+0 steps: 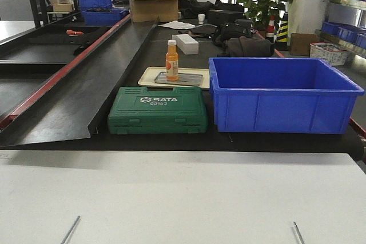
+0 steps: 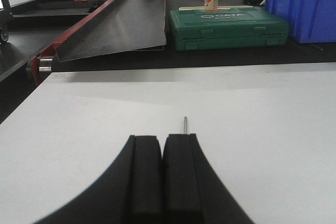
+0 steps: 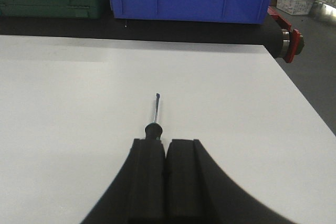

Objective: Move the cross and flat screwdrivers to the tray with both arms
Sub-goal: 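Lower both open grippers toward the green-handled screwdrivers on the white table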

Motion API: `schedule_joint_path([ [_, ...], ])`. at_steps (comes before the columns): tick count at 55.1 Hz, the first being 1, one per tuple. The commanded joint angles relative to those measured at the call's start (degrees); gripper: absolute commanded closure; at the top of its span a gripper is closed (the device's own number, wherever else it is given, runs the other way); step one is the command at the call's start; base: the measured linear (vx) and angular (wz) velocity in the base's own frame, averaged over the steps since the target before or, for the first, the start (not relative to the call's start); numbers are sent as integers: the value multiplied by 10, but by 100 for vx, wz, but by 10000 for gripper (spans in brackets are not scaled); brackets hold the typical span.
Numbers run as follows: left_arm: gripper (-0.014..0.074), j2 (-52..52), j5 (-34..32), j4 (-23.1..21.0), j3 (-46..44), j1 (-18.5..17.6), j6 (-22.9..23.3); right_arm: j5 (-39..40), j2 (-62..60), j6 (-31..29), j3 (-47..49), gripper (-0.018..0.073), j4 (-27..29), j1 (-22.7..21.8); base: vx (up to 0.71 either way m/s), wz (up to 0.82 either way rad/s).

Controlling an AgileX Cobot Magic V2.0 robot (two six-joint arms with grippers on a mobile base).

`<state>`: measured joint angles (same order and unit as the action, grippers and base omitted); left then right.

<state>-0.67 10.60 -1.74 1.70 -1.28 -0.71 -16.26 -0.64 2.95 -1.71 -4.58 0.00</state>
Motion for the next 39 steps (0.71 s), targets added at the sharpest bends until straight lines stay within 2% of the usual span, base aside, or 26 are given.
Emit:
schedule_joint_path([
  [1,602,-2,-46,-1,-16,1,7,46,-3,-1,-5,567,-5,-2,0,0],
  [33,602,-2,-57,-1,-17,1,2,47,-3,-3,-5,567,-6,-2,0,0],
  [39,602,-2,-92,-1,-17,1,2,51,-3,-33,-5,567,-44,-2,0,0],
])
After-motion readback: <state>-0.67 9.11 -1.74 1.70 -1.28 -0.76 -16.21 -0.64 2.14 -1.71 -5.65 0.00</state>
